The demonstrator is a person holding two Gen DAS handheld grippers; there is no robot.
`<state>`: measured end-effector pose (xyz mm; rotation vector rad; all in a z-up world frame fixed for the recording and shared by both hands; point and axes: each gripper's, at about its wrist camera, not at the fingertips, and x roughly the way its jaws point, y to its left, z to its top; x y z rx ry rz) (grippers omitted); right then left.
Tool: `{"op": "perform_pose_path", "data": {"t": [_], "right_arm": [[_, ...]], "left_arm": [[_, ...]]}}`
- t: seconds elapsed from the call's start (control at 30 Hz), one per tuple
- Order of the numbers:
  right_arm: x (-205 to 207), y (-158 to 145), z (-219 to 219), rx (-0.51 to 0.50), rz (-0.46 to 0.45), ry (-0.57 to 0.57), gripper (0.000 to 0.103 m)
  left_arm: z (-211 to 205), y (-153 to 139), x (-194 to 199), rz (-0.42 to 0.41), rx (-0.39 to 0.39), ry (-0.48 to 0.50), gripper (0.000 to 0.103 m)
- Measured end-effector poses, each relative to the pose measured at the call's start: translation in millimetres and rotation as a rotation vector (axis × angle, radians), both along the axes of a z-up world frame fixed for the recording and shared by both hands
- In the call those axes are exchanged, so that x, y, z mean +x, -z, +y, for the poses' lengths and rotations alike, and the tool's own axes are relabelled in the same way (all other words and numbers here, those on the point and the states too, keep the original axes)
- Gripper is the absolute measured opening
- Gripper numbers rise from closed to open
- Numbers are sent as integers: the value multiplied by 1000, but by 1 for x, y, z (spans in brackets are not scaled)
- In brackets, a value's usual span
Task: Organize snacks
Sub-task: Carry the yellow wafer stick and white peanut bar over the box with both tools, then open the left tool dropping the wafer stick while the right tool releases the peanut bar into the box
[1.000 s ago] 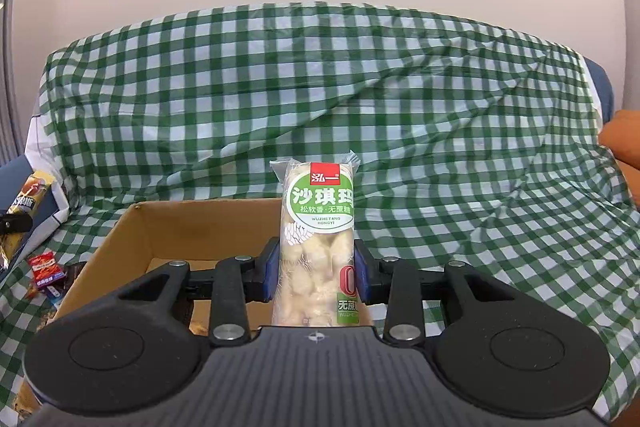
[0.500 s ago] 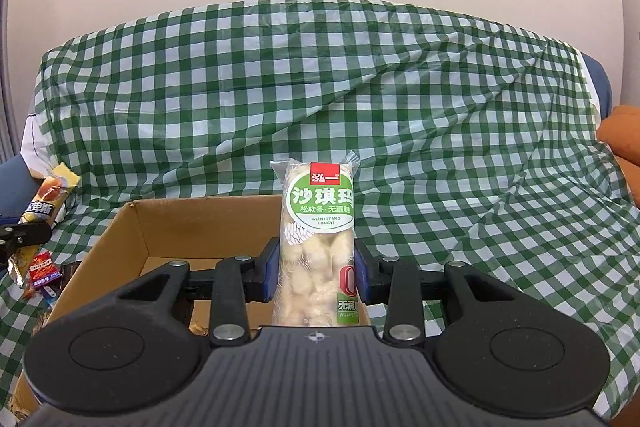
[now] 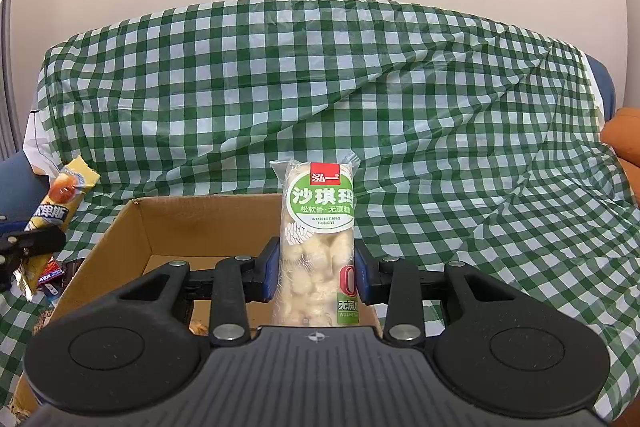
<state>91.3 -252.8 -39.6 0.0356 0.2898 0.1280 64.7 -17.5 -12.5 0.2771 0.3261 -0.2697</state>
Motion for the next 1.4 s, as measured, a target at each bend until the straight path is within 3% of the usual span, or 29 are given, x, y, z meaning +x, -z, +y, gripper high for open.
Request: {"op": "perform_pose_path", "data": {"t": [1.2, 1.27, 1.4], "right_arm": [[2, 1, 6, -6, 9, -11, 38], [3, 1, 6, -5, 13, -12, 39], [8, 4, 7, -11, 47, -27, 45]], "left_arm": [[-23, 10, -8, -4, 36, 120, 14], [-24, 11, -7, 11, 40, 134, 16], [-26, 12, -8, 14, 48, 140, 32]]}}
